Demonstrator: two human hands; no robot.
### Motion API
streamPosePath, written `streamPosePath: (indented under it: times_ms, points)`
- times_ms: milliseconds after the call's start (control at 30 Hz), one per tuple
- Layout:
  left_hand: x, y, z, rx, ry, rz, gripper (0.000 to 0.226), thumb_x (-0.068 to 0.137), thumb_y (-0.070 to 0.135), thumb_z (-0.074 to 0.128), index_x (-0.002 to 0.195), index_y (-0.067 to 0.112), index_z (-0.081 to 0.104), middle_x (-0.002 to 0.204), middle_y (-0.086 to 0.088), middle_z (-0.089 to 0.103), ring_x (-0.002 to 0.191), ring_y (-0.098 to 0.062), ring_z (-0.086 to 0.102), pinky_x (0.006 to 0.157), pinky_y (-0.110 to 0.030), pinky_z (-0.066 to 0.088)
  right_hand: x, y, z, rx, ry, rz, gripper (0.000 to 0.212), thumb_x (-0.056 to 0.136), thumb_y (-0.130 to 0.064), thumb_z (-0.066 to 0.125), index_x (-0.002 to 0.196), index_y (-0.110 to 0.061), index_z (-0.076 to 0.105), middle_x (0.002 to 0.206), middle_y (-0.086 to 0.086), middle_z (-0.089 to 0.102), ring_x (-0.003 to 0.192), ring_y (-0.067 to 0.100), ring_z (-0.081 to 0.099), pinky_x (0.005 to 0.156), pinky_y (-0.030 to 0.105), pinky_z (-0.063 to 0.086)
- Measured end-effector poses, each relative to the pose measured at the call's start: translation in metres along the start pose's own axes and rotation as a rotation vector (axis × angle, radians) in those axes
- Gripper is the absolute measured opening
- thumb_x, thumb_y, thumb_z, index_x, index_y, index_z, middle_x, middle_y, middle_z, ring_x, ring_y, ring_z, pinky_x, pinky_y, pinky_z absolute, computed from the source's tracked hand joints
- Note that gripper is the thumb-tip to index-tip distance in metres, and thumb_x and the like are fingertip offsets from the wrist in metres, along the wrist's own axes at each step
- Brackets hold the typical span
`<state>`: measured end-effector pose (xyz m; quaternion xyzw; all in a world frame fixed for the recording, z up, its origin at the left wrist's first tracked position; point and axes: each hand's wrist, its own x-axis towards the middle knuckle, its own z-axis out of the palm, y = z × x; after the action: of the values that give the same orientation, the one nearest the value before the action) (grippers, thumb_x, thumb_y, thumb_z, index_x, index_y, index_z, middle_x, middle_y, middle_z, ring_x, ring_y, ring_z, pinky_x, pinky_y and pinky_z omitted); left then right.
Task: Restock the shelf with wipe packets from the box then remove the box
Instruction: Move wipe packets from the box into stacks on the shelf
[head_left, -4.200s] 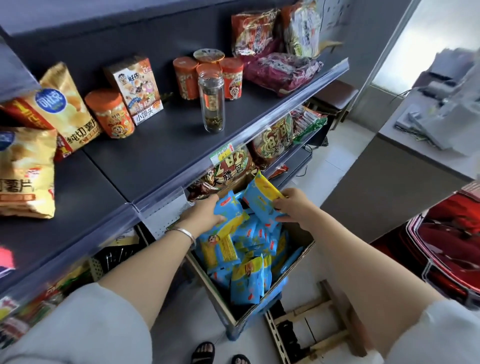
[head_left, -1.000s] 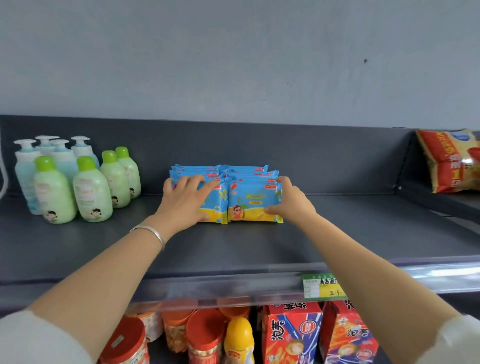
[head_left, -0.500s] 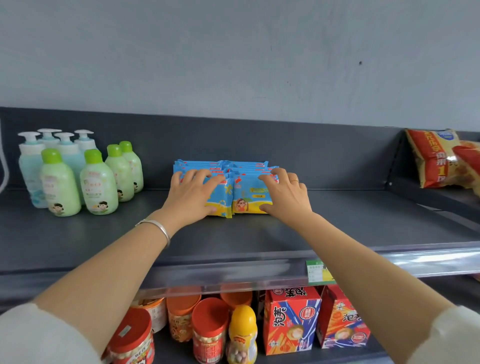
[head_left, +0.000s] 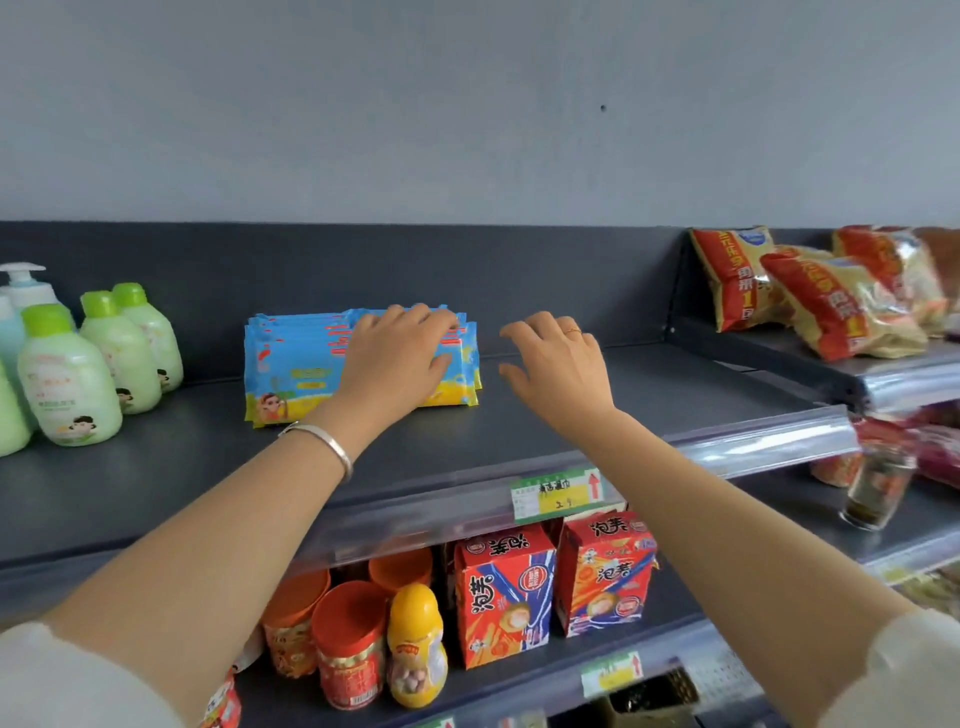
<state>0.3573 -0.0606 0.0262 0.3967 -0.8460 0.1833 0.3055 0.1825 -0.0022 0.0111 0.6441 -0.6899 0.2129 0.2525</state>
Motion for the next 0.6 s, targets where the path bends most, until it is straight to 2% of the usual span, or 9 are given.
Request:
streamPosePath:
  times_ms: [133, 333, 600]
  points:
    - [0.018, 0.069, 0.008, -0.085, 0.054, 0.096, 0.032, 0.09, 0.027, 0.055, 0.122, 0.02, 0.056, 0.113, -0.003, 0.061, 0.104, -0.029, 0.054, 0.084, -0.04, 0.038, -0.034, 0.064, -0.017, -0.042, 0.013, 0.078, 0.041, 0.092, -0.034, 0.055, 0.131, -0.02, 0.05, 0.128, 0.004, 0.053, 0.117, 0.031, 0.046, 0.086, 0.04, 0.039]
    - [0.031, 0.203, 0.033, -0.185, 0.025, 0.271, 0.034, 0.09, 0.028, 0.056, 0.123, 0.021, 0.056, 0.116, -0.001, 0.061, 0.105, -0.026, 0.055, 0.083, -0.038, 0.039, -0.114, 0.187, -0.049, -0.139, -0.056, 0.214, 0.043, 0.093, -0.035, 0.055, 0.132, -0.02, 0.048, 0.129, 0.004, 0.051, 0.119, 0.03, 0.045, 0.09, 0.043, 0.04]
    - [0.014, 0.389, 0.074, -0.222, -0.186, 0.465, 0.033, 0.093, 0.033, 0.047, 0.125, 0.024, 0.052, 0.12, 0.001, 0.057, 0.112, -0.024, 0.049, 0.088, -0.037, 0.036, -0.244, 0.324, -0.083, -0.247, -0.237, 0.405, 0.041, 0.091, -0.038, 0.055, 0.128, -0.022, 0.047, 0.13, 0.005, 0.048, 0.121, 0.031, 0.043, 0.091, 0.042, 0.04]
